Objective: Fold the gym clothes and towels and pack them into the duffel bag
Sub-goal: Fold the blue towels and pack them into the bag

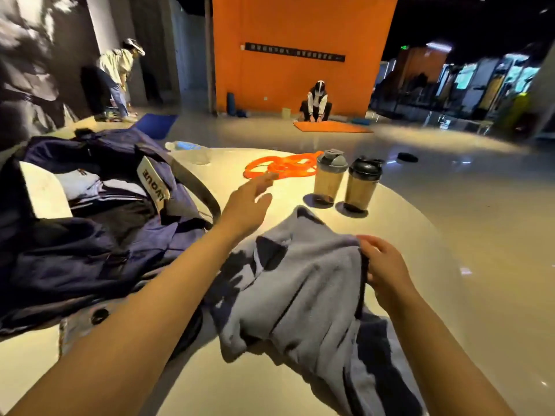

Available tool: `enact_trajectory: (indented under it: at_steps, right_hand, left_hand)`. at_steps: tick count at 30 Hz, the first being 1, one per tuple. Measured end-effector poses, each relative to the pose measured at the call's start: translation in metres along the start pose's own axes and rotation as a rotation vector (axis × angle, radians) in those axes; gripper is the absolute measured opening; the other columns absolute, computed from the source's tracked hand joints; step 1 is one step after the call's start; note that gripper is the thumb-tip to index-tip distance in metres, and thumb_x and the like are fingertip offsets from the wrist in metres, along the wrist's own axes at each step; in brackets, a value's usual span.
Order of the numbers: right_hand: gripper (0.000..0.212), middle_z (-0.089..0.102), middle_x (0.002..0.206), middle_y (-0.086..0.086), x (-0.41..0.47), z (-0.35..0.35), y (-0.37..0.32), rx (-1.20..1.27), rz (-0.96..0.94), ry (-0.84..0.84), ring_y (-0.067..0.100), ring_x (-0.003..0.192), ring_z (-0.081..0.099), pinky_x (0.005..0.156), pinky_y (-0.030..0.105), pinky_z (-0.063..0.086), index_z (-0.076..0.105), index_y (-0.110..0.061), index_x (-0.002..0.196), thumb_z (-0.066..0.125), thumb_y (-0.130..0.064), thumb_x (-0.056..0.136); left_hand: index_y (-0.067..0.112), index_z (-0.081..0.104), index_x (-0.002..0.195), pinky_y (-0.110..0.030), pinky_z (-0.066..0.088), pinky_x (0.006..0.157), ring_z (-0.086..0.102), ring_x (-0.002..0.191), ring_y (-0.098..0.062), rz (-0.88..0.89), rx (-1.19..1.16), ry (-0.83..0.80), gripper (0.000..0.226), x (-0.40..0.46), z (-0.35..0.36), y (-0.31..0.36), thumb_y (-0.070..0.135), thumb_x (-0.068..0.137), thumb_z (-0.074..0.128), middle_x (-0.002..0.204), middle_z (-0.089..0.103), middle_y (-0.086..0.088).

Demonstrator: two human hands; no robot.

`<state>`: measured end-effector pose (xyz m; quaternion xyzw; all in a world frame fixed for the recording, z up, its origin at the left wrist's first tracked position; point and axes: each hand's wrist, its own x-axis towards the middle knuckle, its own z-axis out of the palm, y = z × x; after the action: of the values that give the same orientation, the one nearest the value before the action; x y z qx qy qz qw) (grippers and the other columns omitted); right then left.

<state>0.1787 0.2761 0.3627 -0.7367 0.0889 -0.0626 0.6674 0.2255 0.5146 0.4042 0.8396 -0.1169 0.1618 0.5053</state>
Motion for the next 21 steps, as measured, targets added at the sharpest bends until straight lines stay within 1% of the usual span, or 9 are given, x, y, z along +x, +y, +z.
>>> enact_trajectory:
  at_steps: [2, 4, 6, 9, 12, 15, 18, 20, 21]
  right_hand:
    - [0.030, 0.056, 0.114, 0.010, 0.004, -0.016, 0.020, -0.039, 0.123, 0.011, 0.027, 0.092, 0.061, 0.073, 0.034, 0.054, 0.051, -0.014, 0.127, 0.055, -0.017, 0.097]
    - [0.032, 0.056, 0.114, 0.009, 0.000, -0.029, 0.032, -0.130, 0.117, 0.034, 0.023, 0.087, 0.062, 0.076, 0.038, 0.054, 0.051, -0.016, 0.128, 0.055, -0.014, 0.096]
    - [0.026, 0.059, 0.112, 0.000, -0.015, -0.040, 0.037, -0.301, -0.018, 0.031, 0.009, 0.087, 0.061, 0.068, 0.023, 0.052, 0.055, -0.023, 0.120, 0.057, -0.018, 0.094]
    - [0.016, 0.057, 0.103, -0.022, -0.051, -0.050, 0.046, -0.546, -0.215, -0.128, -0.004, 0.090, 0.058, 0.069, 0.009, 0.042, 0.056, -0.037, 0.108, 0.056, -0.031, 0.094]
    - [0.017, 0.059, 0.101, -0.030, -0.082, -0.053, 0.061, -0.718, -0.369, -0.243, -0.012, 0.097, 0.054, 0.078, 0.005, 0.040, 0.062, -0.040, 0.102, 0.054, -0.050, 0.090]
    - [0.061, 0.054, 0.114, -0.035, -0.095, -0.056, 0.075, -0.754, -0.422, -0.240, -0.013, 0.112, 0.046, 0.088, 0.004, 0.034, 0.062, -0.044, 0.109, 0.033, -0.085, 0.076]
    - [0.068, 0.045, 0.121, -0.043, -0.101, -0.052, 0.072, -0.630, -0.350, -0.266, -0.018, 0.117, 0.038, 0.090, 0.004, 0.032, 0.048, -0.054, 0.116, 0.035, -0.094, 0.062]
    - [0.073, 0.028, 0.133, -0.046, -0.103, -0.041, 0.069, -0.703, -0.329, -0.315, -0.020, 0.122, 0.029, 0.097, 0.008, 0.029, 0.035, -0.058, 0.124, 0.040, -0.091, 0.059]
    - [0.078, 0.019, 0.142, -0.040, -0.106, -0.034, 0.069, -0.804, -0.373, -0.298, -0.014, 0.127, 0.024, 0.100, 0.013, 0.026, 0.030, -0.056, 0.130, 0.040, -0.091, 0.061]
  left_hand:
    - [0.027, 0.050, 0.134, -0.027, 0.032, 0.109, 0.044, 0.129, -0.013, 0.011, 0.132, -0.157, 0.039, -0.027, 0.021, -0.010, 0.012, 0.098, 0.048, 0.140, 0.050, 0.003]
    - [0.029, 0.048, 0.136, -0.017, 0.027, 0.105, 0.039, 0.132, -0.009, 0.033, 0.252, -0.272, 0.037, -0.064, 0.032, -0.015, 0.028, 0.099, 0.049, 0.144, 0.044, 0.008]
    - [0.035, 0.042, 0.140, -0.023, 0.023, 0.112, 0.030, 0.138, -0.008, 0.036, 0.341, -0.425, 0.049, -0.101, 0.039, -0.016, 0.052, 0.094, 0.042, 0.150, 0.034, 0.013]
    - [0.047, 0.023, 0.146, -0.039, 0.002, 0.120, 0.005, 0.145, -0.003, 0.030, 0.570, -0.675, 0.081, -0.145, 0.048, -0.021, 0.080, 0.073, 0.011, 0.156, 0.007, 0.023]
    - [0.052, 0.012, 0.146, -0.037, -0.016, 0.115, -0.013, 0.143, 0.000, 0.083, 0.678, -0.656, 0.085, -0.163, 0.055, -0.029, 0.081, 0.068, -0.003, 0.153, -0.013, 0.025]
    - [0.056, 0.015, 0.144, -0.034, -0.012, 0.115, -0.009, 0.145, -0.001, 0.113, 0.689, -0.605, 0.085, -0.152, 0.057, -0.044, 0.083, 0.068, -0.011, 0.157, -0.005, 0.023]
    - [0.054, 0.023, 0.143, -0.034, -0.005, 0.116, 0.000, 0.146, -0.005, 0.117, 0.670, -0.582, 0.090, -0.130, 0.058, -0.058, 0.086, 0.067, -0.013, 0.158, 0.008, 0.020]
    - [0.050, 0.025, 0.144, -0.035, 0.000, 0.117, 0.005, 0.147, -0.007, 0.102, 0.660, -0.575, 0.094, -0.111, 0.058, -0.065, 0.089, 0.066, -0.007, 0.158, 0.012, 0.018]
    - [0.048, 0.027, 0.145, -0.037, 0.002, 0.118, 0.007, 0.146, -0.008, 0.090, 0.656, -0.570, 0.092, -0.103, 0.058, -0.067, 0.088, 0.067, -0.003, 0.158, 0.015, 0.017]
